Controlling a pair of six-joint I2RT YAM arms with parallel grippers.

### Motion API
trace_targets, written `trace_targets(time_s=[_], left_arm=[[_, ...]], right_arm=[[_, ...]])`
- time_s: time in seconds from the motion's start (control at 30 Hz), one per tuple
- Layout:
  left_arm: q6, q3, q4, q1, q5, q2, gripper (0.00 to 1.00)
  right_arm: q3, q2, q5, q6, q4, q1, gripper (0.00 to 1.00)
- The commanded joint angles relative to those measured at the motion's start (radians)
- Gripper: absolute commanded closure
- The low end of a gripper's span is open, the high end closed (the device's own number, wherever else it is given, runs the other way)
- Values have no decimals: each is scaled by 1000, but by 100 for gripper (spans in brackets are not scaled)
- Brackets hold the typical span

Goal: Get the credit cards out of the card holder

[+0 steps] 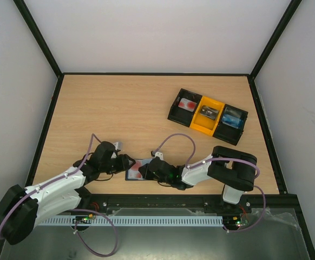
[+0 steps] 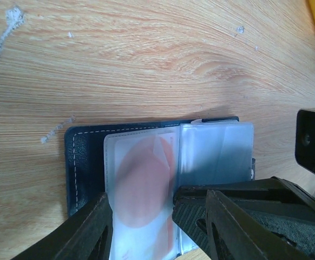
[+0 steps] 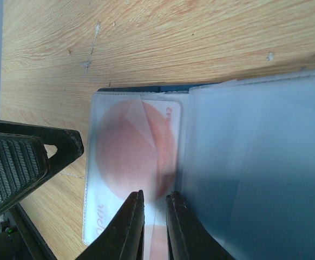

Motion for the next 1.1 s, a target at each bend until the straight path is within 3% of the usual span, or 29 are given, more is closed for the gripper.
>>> trace_targets(time_s=[0.0,0.33,0.77,1.07], left_arm=[[13,8,19,12,17,10,51],[7,-21,90,28,62,65,51],[40,35,3,42,29,39,51],[41,19,47,41,85,94,50]], right_arm=[[-3,36,7,-3,-81,8,86],[-5,34,4,1,-69,7,86],[-2,30,7,-3,-72,7,86],[-14,27,10,3,-65,7,86]])
